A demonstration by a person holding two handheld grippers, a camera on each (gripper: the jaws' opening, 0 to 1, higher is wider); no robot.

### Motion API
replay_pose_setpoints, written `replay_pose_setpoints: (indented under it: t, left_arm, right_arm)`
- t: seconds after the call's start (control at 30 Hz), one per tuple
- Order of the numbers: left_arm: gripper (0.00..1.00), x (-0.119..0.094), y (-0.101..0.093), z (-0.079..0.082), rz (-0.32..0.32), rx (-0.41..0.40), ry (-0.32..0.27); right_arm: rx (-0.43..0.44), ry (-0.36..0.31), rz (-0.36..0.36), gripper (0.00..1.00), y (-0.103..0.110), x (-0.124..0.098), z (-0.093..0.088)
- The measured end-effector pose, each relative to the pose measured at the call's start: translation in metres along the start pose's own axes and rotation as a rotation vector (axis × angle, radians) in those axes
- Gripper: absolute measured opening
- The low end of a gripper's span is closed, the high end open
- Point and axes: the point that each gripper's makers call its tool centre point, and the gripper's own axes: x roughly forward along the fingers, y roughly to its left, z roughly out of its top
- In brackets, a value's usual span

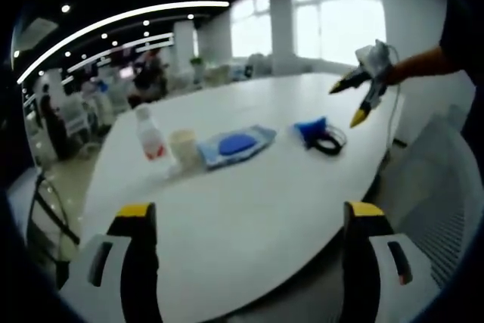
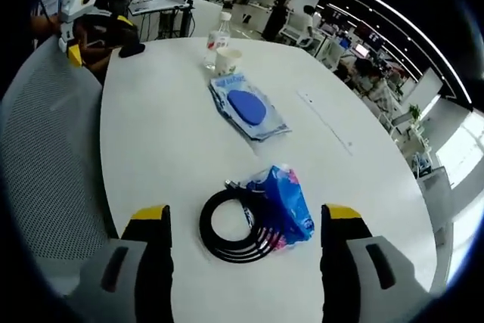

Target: Arrange the tabletop items into an orderly group along one side of the table until the central work area is clear of visible clutter.

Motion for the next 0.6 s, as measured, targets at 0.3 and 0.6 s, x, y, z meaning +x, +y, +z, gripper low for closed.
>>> replay_pose_setpoints:
  t: [0.3,0.6]
  left_arm:
    - [1.0,0.001,-0.001,-0.002,-0.006,0.003,0.007]
    - [0.99,0.002,-0.002,-0.005,-0.015,0.008,0.02]
  right_arm:
    - [0.145,-0.045,-0.004,0.7,0.01,0.015,-0.003]
    - [0.329,-0.075,-0.044,0.59,0.01,0.025,-0.014]
